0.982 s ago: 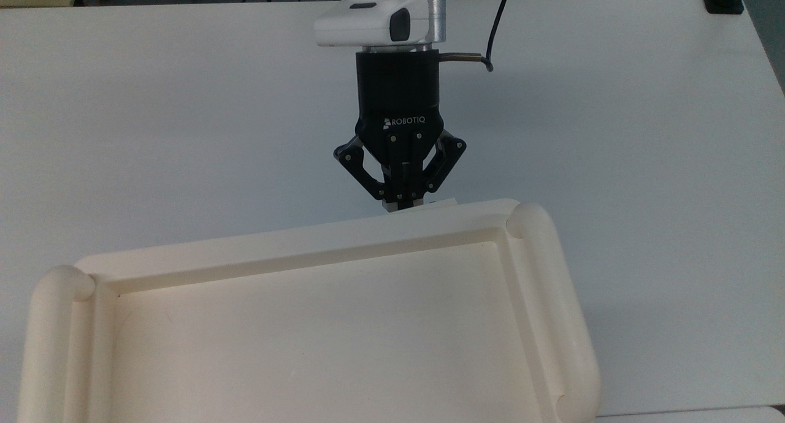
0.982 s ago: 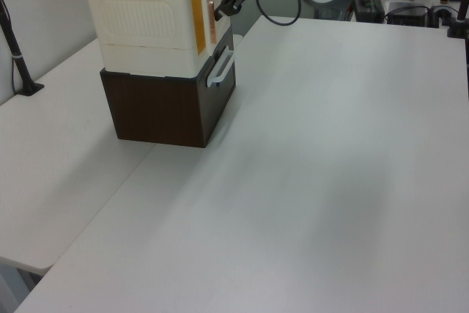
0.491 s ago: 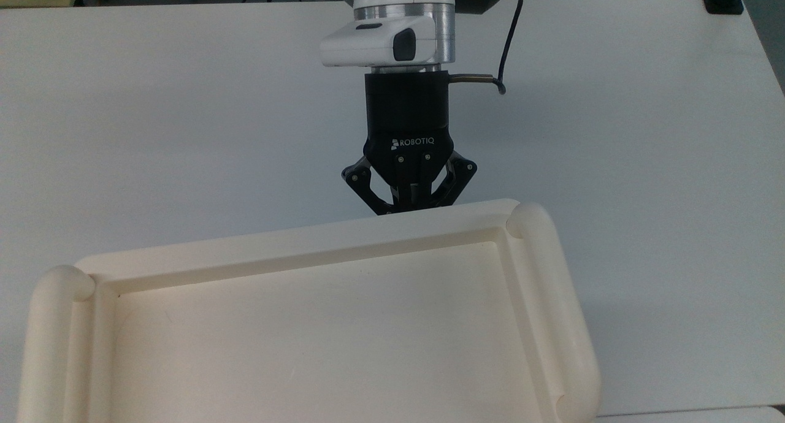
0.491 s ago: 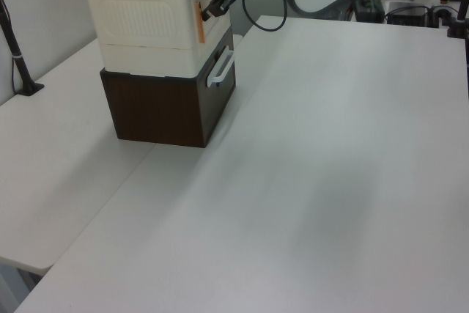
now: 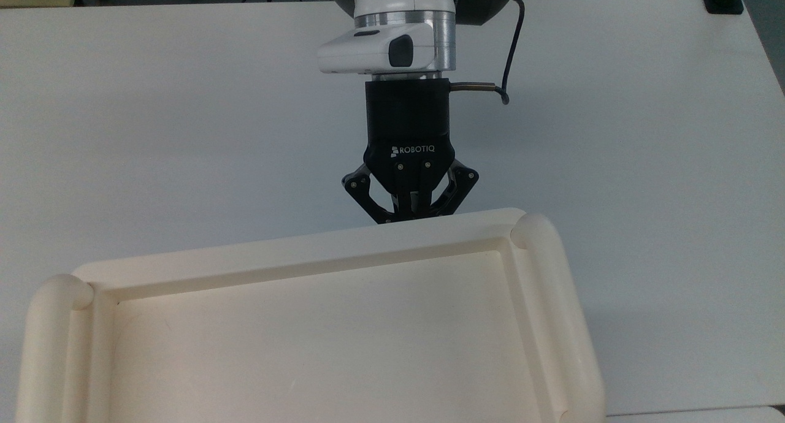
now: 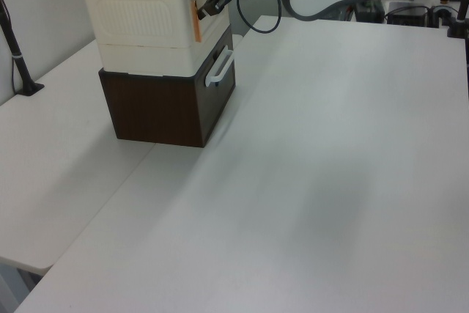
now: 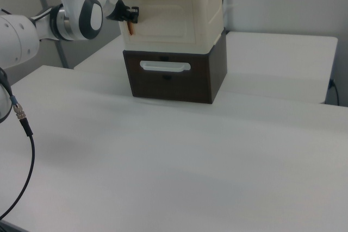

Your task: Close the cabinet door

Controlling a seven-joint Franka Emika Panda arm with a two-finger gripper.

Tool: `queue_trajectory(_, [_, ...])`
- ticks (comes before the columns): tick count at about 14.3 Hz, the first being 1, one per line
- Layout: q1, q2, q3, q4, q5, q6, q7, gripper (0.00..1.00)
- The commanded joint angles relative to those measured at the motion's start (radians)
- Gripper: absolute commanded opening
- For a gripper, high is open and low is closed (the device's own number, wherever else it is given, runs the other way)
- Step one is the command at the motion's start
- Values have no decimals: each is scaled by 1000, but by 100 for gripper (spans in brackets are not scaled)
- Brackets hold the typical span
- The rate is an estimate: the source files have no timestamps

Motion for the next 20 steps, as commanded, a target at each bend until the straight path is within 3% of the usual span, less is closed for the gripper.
queue_trajectory(1, [1, -79, -21, -87, -3, 34, 15, 0])
queue_trajectory(6, [-22, -243, 13, -233, 12, -264, 7, 0])
queue_trajectory(10, [-102, -367, 60, -249, 68, -669, 53, 0])
queue_trajectory(16, [-197, -463, 96, -275, 63, -1028, 125, 0])
queue_trajectory(17, [-212, -485, 103, -304, 61, -1044, 127, 5])
queue_trajectory(20, [-281, -541, 154, -375, 59, -1049, 147, 39])
